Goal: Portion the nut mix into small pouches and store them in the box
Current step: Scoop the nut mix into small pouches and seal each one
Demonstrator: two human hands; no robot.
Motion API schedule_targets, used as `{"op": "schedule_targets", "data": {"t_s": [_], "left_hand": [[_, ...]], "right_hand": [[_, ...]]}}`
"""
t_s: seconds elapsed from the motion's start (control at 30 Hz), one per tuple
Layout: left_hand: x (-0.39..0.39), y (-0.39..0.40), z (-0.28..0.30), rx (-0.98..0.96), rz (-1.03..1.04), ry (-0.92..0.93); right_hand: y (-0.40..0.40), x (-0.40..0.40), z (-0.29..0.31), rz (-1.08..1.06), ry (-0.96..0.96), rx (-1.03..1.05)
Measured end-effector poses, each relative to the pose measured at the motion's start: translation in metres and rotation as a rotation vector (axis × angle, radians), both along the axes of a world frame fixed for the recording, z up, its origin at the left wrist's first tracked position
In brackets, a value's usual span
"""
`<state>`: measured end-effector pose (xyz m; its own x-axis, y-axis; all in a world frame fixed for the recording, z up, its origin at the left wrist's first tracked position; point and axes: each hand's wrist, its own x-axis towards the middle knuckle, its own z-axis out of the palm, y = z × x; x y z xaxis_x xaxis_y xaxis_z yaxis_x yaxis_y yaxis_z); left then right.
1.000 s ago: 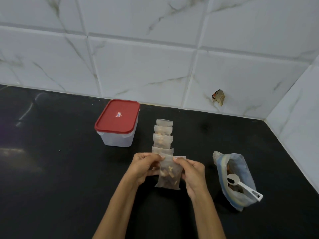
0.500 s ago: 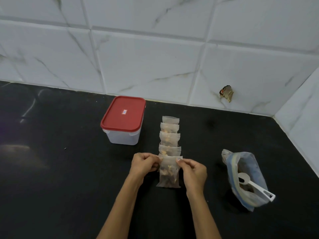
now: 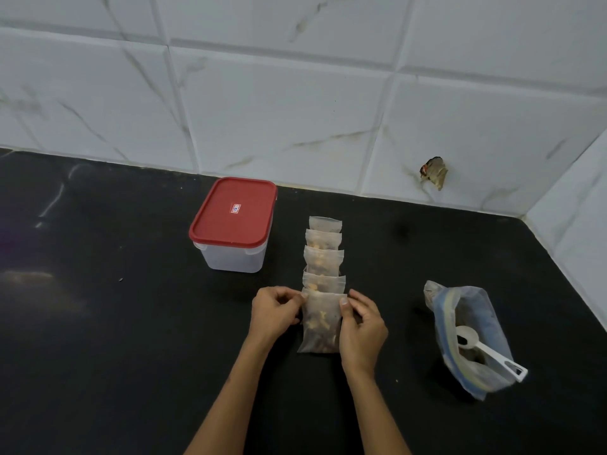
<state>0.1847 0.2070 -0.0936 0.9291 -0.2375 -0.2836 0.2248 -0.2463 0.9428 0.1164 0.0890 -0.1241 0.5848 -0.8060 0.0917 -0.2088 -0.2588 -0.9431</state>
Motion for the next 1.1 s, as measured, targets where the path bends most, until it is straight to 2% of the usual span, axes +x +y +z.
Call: {"op": "schedule_targets", "data": {"t_s": [0.2, 0.37, 0.53, 0.63, 0.73, 0.8, 0.9, 1.0, 1.1], "left_hand": [[0.002, 0.002, -0.001, 0.030, -0.011, -0.036], [0.005, 0.000, 0.005, -0.046, 0.011, 0.018], [-0.003, -0.018, 0.026, -0.031, 0.163, -0.184], [-0.021, -0.040, 0.048, -0.169, 0.182, -0.315], [-0.043, -0.066, 0.064, -0.230, 0.080, -0.347], [-0.059, -0.085, 0.067, -0.245, -0.015, -0.379], [-0.082, -0.110, 0.062, -0.181, -0.198, -0.461], [-0.099, -0.130, 0.050, -0.084, -0.379, -0.562], [-0.108, -0.145, 0.036, 0.041, -0.500, -0.661]], "right_hand": [[0.000, 0.001, -0.001, -0.055, -0.002, -0.013], [0.000, -0.002, 0.008, -0.049, 0.005, 0.093], [-0.007, -0.013, 0.030, 0.016, -0.015, 0.251], [-0.017, -0.024, 0.066, 0.037, -0.135, 0.190], [-0.043, -0.042, 0.100, -0.049, -0.224, 0.023], [-0.069, -0.061, 0.110, -0.153, -0.198, -0.117], [-0.108, -0.092, 0.105, -0.232, -0.014, -0.279], [-0.134, -0.118, 0.090, -0.193, 0.407, -0.402], [-0.141, -0.128, 0.081, -0.106, 0.747, -0.400]]}}
